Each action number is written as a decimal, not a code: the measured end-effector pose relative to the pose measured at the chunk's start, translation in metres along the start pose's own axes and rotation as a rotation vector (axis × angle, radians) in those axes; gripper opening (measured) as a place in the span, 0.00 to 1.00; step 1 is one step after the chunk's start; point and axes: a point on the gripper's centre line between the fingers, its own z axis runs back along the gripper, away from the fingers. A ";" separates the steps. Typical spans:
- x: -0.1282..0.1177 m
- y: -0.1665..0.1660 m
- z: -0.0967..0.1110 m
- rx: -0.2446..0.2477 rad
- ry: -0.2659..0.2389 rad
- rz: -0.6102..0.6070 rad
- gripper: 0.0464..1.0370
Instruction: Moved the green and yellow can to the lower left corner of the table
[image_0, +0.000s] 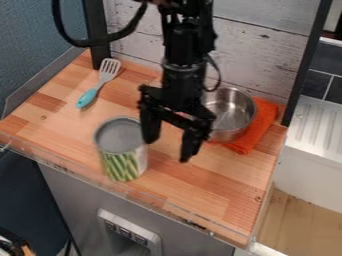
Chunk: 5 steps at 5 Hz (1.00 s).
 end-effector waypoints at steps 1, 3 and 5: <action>-0.016 0.018 -0.013 0.042 0.072 0.011 0.96; -0.034 0.051 -0.013 0.092 0.118 0.021 0.96; -0.045 0.081 -0.012 0.137 0.118 -0.002 0.96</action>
